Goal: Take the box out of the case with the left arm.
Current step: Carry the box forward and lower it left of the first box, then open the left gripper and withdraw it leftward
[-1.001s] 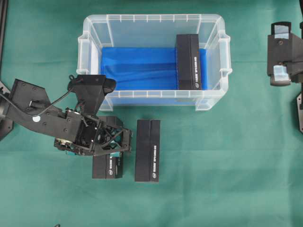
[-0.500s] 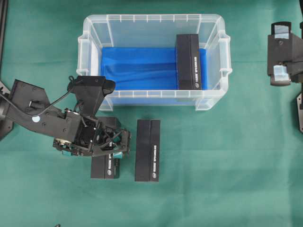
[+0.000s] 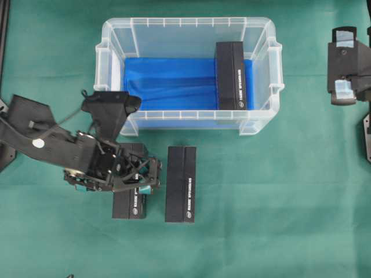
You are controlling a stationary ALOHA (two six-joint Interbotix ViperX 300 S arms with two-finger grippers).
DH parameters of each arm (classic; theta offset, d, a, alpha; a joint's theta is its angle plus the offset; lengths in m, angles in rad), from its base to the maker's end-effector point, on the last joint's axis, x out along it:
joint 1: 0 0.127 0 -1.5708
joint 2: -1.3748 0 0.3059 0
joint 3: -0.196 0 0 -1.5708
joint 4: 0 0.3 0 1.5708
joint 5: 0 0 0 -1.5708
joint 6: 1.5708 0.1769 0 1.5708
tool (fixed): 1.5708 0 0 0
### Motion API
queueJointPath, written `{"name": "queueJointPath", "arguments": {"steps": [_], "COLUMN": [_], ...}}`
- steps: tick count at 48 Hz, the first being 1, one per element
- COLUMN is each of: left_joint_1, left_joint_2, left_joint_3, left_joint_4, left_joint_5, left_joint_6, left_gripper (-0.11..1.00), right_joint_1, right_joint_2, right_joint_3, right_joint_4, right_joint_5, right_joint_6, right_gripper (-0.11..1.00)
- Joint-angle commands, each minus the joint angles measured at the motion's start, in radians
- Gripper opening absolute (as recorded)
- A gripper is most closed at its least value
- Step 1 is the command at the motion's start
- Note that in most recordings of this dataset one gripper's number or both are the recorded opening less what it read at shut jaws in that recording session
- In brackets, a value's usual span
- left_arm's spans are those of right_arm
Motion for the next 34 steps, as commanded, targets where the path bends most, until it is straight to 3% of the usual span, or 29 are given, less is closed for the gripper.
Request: {"name": "queueJointPath", "arguments": {"steps": [1,16,34], "left_joint_1": [0.015,0.071,0.077], "left_joint_2": [-0.061,-0.192,-0.199], "left_joint_3": [-0.054,-0.181,-0.284], "left_joint_4": [-0.002,0.017,0.018], "left_joint_5": [0.044,0.276,0.313], "left_joint_6": [0.003,0.014,0.035], "left_gripper": [0.98,0.98,0.98], "right_joint_1": [0.000,0.000,-0.002], "right_joint_2": [-0.006,-0.006,-0.006], "right_joint_3": [-0.015,-0.014,-0.014], "right_joint_4": [0.002,0.002,0.000], "right_joint_5": [-0.005,-0.005,-0.005], "right_joint_6": [0.002,0.002,0.002], "right_gripper": [0.00,0.00,0.00]}}
